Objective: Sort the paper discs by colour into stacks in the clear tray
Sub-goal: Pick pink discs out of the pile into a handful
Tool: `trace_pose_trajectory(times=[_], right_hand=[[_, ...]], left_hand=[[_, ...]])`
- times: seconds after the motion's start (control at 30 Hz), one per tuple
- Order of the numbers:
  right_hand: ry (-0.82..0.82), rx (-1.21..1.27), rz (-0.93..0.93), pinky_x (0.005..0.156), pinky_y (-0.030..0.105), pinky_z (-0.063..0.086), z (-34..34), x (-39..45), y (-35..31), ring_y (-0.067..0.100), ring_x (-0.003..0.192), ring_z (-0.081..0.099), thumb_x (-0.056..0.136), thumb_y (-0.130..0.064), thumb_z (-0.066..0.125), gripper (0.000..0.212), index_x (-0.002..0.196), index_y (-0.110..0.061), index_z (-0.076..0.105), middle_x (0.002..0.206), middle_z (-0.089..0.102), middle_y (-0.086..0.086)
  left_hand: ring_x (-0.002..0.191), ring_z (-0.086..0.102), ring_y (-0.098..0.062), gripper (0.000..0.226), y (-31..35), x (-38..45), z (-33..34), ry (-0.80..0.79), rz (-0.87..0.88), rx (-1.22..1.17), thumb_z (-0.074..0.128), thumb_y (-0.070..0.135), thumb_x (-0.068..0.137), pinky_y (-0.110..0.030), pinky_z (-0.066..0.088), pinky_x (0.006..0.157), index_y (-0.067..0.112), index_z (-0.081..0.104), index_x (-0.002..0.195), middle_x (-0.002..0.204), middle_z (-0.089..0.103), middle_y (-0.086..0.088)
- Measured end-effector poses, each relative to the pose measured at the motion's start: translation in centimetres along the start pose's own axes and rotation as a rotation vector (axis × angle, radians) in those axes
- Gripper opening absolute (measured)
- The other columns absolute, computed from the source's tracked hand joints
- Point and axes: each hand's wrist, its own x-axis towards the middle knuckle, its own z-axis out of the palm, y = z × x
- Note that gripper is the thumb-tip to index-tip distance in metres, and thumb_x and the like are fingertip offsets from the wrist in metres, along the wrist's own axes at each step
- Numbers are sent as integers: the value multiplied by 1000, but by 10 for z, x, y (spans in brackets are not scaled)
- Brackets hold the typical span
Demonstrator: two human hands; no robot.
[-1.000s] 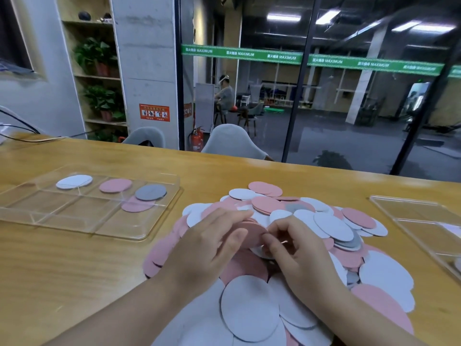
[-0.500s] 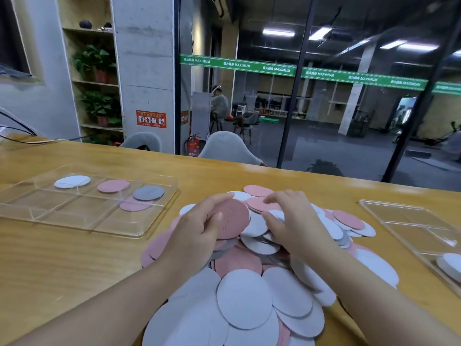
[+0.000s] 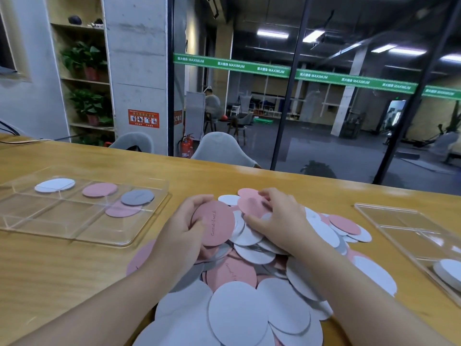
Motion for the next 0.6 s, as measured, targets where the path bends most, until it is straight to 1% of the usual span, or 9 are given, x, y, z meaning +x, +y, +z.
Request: trace_pose_trajectory(times=[0.07,0.13,0.2,0.23,0.33,0.37,0.43,0.5,0.6], right_hand=[[104,85,-76,98,30,32,-1,-4,-1,11,113,42,78,-48,67,58,128,-28,45,117,51,-13],[182,164,-169,93,26,30,-1,-8,-5,6,106,41,76,-44,71,57,125,-28,46,110,47,-20],[212,208,-256,91,24,30,1,-11,-8,5,104,41,73,-40,75,59,124,-26,47,106,42,-30],[207,228,-295,92,23,32,3,-13,-10,5,105,42,72,-37,77,61,125,-24,48,108,42,-30],[130,243,-413,96,8,28,11,-16,-11,6,111,42,70,-31,81,70,130,-16,47,123,49,-13],[111,224,-455,97,7,26,14,-17,-12,5,114,40,69,-29,81,72,131,-14,47,128,49,-8],[77,203,-506,99,13,27,18,-19,-16,3,116,38,69,-26,81,74,133,-13,46,131,47,-7],[34,202,-539,101,18,31,20,-20,-20,3,121,36,70,-24,79,74,134,-13,44,134,43,-9],[-17,190,-571,105,20,30,20,-20,-21,2,127,32,71,-21,78,76,136,-12,41,139,39,-8]], left_hand=[[44,55,-31,58,3,1,1,20,-20,-52,31,-4,96,-29,52,52,48,58,97,94,53,22],[50,62,-33,57,4,1,1,32,-43,-74,29,-3,97,-23,51,45,48,55,101,96,46,25],[56,67,-36,57,6,0,1,30,-41,-88,28,0,98,-22,51,45,51,54,99,96,43,27],[59,68,-35,56,7,-1,1,25,-27,-91,28,3,98,-23,52,47,52,53,98,98,43,28],[75,70,-24,36,8,-2,3,19,27,-135,36,16,101,-25,56,55,47,56,100,107,48,29],[82,69,-19,28,8,-3,3,9,43,-141,41,23,99,-26,57,56,46,56,101,109,51,27],[87,68,-10,22,6,-4,3,-31,61,-115,53,29,94,-31,58,60,50,56,101,111,56,22],[89,67,-5,32,2,-3,2,-30,83,-85,60,21,90,-36,59,67,50,56,104,109,60,20],[105,57,4,43,-1,0,0,7,174,95,63,12,88,-34,52,91,49,53,108,110,58,27]])
